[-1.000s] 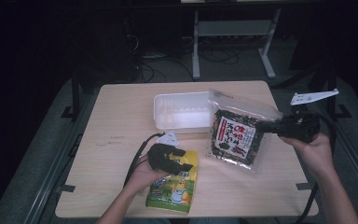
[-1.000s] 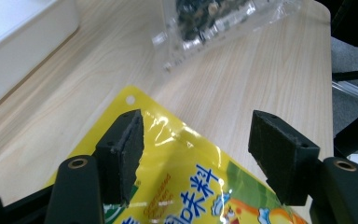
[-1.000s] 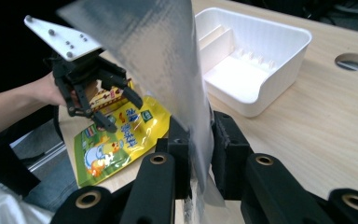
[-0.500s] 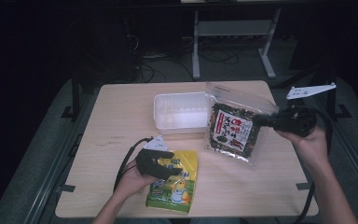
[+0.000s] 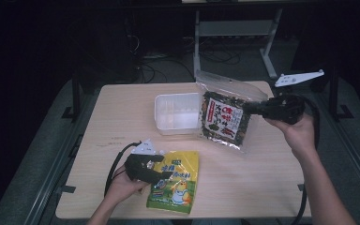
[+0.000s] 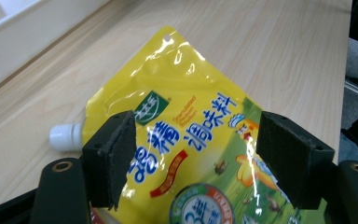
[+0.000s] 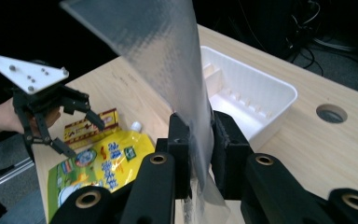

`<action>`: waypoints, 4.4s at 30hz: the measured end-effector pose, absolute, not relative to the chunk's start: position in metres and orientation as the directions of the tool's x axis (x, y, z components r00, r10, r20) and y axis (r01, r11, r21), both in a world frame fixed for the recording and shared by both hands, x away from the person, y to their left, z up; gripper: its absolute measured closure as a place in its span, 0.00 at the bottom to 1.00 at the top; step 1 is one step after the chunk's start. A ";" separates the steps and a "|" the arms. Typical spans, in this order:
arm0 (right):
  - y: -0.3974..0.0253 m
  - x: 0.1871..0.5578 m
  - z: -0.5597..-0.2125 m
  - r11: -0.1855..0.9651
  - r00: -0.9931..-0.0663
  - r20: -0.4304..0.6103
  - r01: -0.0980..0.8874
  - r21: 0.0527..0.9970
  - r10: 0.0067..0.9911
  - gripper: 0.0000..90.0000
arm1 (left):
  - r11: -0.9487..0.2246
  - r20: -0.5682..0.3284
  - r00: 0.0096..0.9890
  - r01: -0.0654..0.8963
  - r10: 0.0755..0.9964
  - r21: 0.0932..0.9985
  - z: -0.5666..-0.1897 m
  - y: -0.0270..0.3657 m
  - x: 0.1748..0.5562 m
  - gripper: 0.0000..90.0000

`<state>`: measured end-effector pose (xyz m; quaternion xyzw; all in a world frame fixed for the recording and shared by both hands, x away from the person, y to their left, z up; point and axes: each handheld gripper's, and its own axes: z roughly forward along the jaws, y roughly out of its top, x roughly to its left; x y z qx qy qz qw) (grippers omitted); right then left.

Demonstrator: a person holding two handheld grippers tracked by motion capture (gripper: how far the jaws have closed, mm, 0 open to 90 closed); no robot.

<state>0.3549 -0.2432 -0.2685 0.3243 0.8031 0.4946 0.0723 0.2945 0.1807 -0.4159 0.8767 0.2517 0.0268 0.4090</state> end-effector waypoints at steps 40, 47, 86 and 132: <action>-0.148 0.452 -0.253 0.344 -0.753 0.105 0.414 0.843 0.650 0.87 | -0.450 -0.176 0.823 0.459 0.541 0.766 -0.419 0.232 0.293 0.29; -0.148 0.467 -0.262 0.310 -0.721 0.112 0.426 0.850 0.683 0.87 | -0.447 -0.178 0.818 0.465 0.547 0.764 -0.420 0.235 0.295 0.28; -0.150 0.474 -0.319 0.241 -0.647 0.212 0.538 0.808 0.733 0.86 | -0.456 -0.184 0.816 0.475 0.548 0.752 -0.426 0.236 0.294 0.28; -0.188 0.424 -0.325 0.230 -0.643 0.286 0.596 0.769 0.711 0.56 | -0.479 -0.151 0.794 0.493 0.589 0.726 -0.430 0.238 0.293 0.26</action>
